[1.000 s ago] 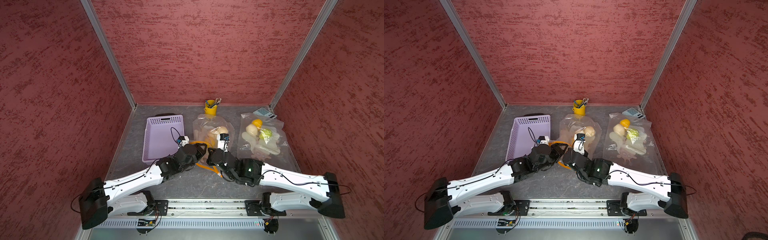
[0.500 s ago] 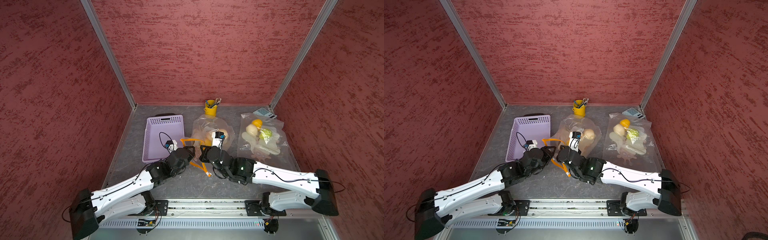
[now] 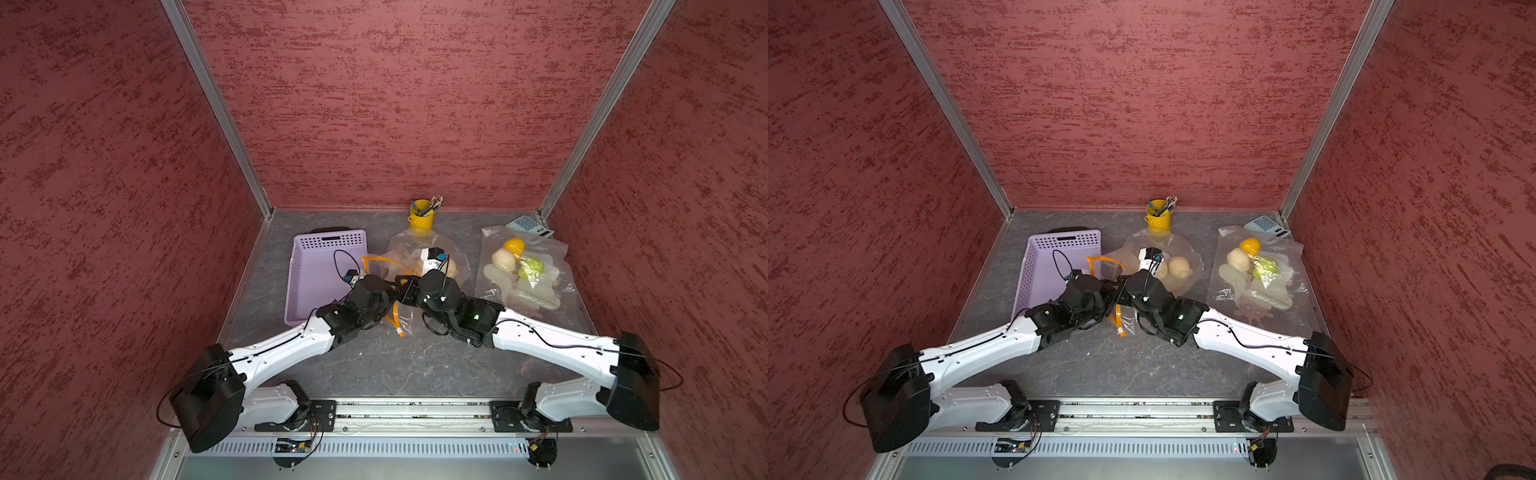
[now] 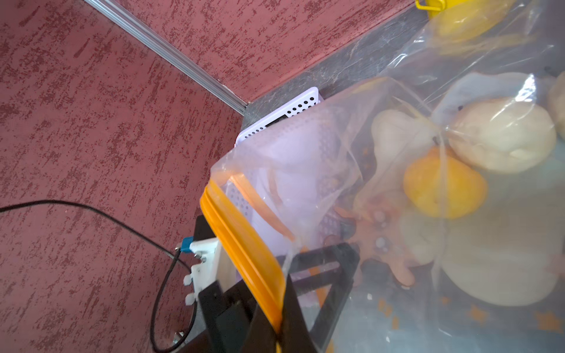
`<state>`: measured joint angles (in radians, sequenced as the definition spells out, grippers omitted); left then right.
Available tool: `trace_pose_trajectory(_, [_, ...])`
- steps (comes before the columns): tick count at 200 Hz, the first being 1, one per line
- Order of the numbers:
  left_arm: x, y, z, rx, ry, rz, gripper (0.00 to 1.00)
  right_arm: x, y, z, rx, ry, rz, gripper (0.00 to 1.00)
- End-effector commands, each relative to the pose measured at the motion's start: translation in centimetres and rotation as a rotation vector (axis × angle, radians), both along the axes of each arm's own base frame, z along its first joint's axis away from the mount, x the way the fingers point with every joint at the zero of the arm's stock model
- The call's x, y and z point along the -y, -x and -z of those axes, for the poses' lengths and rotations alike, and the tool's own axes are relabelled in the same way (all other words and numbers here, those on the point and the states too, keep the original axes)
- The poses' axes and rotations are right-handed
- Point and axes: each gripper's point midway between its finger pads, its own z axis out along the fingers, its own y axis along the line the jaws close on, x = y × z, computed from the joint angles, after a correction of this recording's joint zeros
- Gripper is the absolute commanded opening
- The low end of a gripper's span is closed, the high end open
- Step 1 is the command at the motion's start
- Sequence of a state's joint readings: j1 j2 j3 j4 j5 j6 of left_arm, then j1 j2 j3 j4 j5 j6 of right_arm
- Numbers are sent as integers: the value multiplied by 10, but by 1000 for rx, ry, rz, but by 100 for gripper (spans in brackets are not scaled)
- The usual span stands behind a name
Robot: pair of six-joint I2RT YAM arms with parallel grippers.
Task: Open the zip-top bag and take out the pear
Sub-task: Pick up the pear from the zipper food storage bag.
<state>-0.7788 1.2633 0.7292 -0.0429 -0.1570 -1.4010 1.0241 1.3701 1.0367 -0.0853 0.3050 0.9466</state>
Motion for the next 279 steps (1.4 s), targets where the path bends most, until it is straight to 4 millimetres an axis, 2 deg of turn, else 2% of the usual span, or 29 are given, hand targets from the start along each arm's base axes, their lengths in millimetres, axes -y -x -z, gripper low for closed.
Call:
trace_pose_trajectory(1, [17, -13, -1, 7, 74, 55, 51, -11, 7, -17, 31, -27, -84, 0])
trace_pose_trajectory(21, [25, -22, 15, -27, 74, 77, 56, -10, 11, -17, 29, -24, -104, 0])
trace_pose_trajectory(40, [28, -29, 28, -59, 45, 82, 65, -6, 13, -21, 34, -31, -103, 0])
trace_pose_trajectory(58, [32, -38, 32, -64, 40, 90, 76, -5, 16, -22, 36, -31, -111, 0])
trace_pose_trajectory(84, [39, -47, 35, -67, 13, 104, 82, -7, 18, -23, 33, -48, -126, 0])
trace_pose_trajectory(149, [46, -64, 56, -140, -126, 152, 90, -7, 21, -22, 30, -43, -141, 0])
trace_pose_trajectory(192, [53, -72, 77, -199, -187, 176, 93, -9, 22, -25, 38, -45, -156, 0])
trace_pose_trajectory(231, [50, -75, 103, -255, -234, 170, 91, -8, 21, -22, 40, -33, -152, 0])
trace_pose_trajectory(279, [51, -76, 123, -303, -289, 191, 87, -12, 21, -17, 37, -41, -159, 0])
